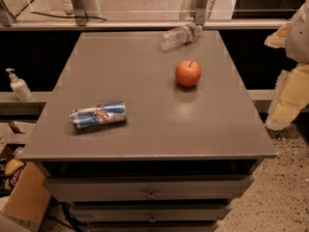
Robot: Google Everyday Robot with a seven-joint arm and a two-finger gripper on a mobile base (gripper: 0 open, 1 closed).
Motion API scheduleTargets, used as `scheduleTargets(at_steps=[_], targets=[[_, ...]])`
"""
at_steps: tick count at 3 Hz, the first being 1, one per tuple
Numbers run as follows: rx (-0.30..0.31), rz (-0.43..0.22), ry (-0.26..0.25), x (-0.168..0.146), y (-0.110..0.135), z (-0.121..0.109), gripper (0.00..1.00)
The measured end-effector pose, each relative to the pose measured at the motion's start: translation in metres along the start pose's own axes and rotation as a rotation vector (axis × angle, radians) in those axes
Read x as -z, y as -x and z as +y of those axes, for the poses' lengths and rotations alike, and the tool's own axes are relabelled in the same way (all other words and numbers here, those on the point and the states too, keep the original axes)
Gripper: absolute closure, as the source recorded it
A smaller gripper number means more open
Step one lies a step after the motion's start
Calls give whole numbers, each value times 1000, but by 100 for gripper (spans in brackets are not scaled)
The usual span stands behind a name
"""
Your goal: Move apple near redbull can
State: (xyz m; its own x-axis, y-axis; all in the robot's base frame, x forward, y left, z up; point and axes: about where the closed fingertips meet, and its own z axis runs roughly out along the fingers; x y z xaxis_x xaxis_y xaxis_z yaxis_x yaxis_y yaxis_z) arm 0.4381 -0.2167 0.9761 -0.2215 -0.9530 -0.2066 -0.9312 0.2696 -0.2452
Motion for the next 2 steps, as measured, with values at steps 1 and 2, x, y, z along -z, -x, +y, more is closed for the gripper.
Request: scheduleTargets(at_steps=[1, 2], targets=[[0, 0, 0, 0, 0, 0, 0], [17, -29, -22, -12, 7, -11, 0]])
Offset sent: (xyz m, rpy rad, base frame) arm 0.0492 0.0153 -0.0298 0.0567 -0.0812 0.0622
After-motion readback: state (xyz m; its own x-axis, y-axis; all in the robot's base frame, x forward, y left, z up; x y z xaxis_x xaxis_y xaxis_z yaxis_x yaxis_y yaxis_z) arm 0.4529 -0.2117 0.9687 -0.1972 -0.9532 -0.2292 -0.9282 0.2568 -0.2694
